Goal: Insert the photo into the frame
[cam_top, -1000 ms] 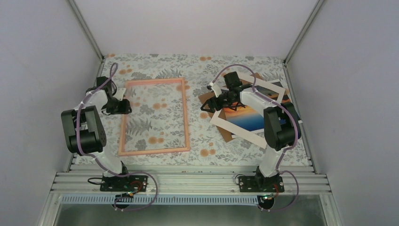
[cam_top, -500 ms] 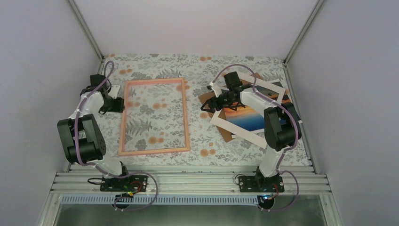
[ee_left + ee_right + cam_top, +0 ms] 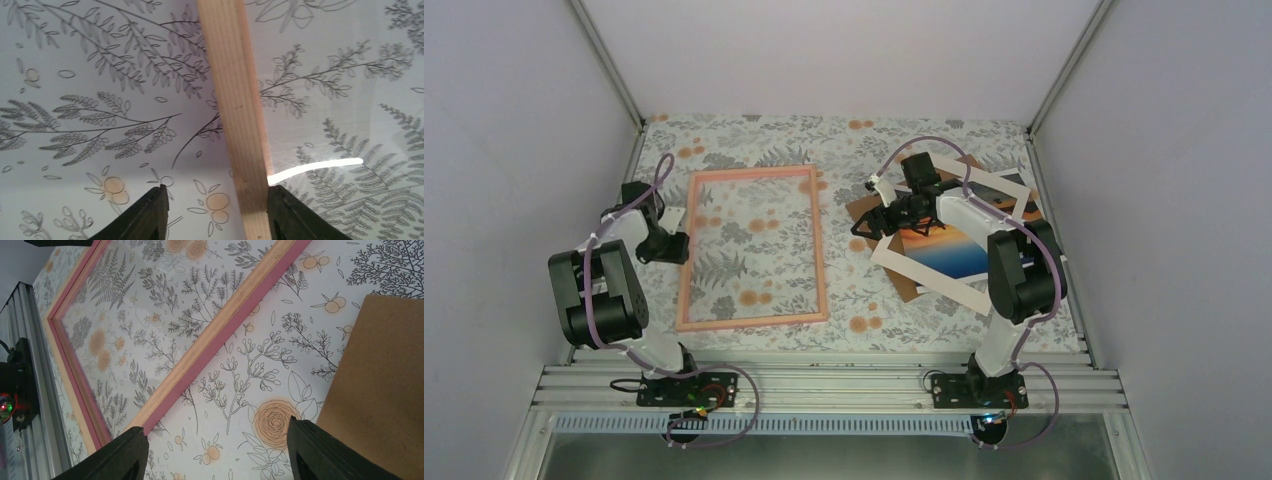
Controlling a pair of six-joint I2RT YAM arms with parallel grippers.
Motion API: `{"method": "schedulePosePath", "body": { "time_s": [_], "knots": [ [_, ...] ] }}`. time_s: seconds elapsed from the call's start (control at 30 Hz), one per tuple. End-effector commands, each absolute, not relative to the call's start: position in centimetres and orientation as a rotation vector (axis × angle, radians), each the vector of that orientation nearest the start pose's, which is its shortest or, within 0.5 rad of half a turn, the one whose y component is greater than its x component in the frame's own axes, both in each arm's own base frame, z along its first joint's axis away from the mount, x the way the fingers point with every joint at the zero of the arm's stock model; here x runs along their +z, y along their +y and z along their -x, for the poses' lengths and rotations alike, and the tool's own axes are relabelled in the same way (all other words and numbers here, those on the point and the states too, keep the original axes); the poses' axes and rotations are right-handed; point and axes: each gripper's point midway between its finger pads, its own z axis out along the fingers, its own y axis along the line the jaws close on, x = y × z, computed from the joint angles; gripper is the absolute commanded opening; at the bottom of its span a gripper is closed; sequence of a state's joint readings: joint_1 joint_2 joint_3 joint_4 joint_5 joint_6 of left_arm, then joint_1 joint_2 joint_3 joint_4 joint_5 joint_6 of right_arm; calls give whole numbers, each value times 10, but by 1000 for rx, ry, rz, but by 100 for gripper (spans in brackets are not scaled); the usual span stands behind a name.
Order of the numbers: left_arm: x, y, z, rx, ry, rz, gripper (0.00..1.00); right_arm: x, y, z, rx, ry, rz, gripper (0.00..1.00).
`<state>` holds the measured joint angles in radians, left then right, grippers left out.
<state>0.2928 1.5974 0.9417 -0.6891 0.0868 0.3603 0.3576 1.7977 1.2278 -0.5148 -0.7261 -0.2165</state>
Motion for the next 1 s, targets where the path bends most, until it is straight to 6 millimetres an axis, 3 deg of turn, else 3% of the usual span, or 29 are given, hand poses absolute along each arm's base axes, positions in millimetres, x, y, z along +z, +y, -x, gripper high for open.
{"method": "schedulePosePath", "body": {
  "time_s": [0.0, 0.43, 0.73, 0.97],
  "knots": [
    [23, 77, -302, -6, 2907, -140, 47, 118, 252, -346, 1033, 2315, 965, 69],
    [5, 72, -305, -54, 2935, -118, 45, 116, 252, -345, 1037, 2322, 962, 69],
    [38, 58, -317, -186, 2829, -156, 45, 113, 258, -340, 1105, 2325, 953, 68],
    [36, 48, -317, -322, 2815, -130, 44, 100, 282, -317, 1310, 2350, 962, 67]
  ]
}}
